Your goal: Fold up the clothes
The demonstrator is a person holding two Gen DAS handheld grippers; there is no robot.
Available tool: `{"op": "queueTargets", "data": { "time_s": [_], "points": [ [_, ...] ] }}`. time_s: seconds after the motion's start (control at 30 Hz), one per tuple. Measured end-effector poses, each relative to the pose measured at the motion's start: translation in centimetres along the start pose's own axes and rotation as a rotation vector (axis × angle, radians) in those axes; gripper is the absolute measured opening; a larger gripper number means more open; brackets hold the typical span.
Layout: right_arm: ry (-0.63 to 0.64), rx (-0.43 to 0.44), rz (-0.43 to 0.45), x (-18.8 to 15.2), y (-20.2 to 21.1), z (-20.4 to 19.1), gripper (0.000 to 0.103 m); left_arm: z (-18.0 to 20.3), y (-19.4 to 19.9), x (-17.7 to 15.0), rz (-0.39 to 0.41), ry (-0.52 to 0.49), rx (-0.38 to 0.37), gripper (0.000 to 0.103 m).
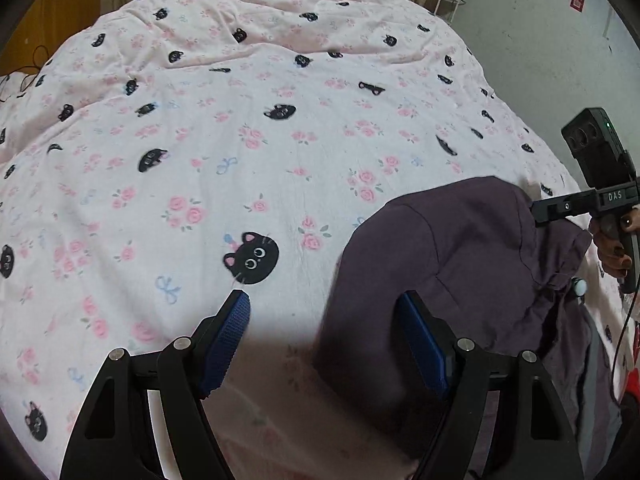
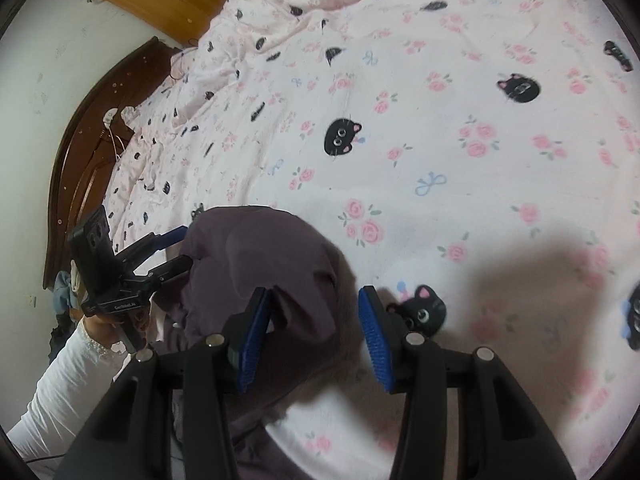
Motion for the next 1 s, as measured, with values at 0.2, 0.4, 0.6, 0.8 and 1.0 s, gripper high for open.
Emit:
{"op": "queueTargets", "data": {
  "time_s": [0.2,0.4,0.6,0.8,1.0],
  "points": [
    [-0.019,0.012,0.000,0.4,-1.8,0.1,0.045,0.6,-1.1,0.0,0.012,0.010,-0.032,0.066],
    [-0.003,0.033,0.020,0.9,-2.0,-1.1,0.019,3.0,-1.1,0.0,-0.021,-0.018,-0.093,0.021],
    [0.065,0.029,0.078,1.5,1.4,-3.2,0.009,3.3,1.5,1.1,0.021,0.004,-0.110,0.006],
    [0.195,0.003,0.140,1.0,6.3,-7.5,0.009,5.9,7.5,2.0,0.121,-0.056,-0.122,0.005],
    [0.365,-0.010,0.135,-3.1,10.5,-12.4,0.009,8.8,13.9,-0.6,0.170,-0.139,-0.125,0.005]
  ]
}}
Point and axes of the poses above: each gripper's, at about its wrist camera, not at the fingertips, and y roughly against the way its jaws point, z to its right, x to its top, the point moved 10 cm from there along -y, roughly the way its jaws point, and after that the axes turned 10 degrees about y, right-handed, at the moved point
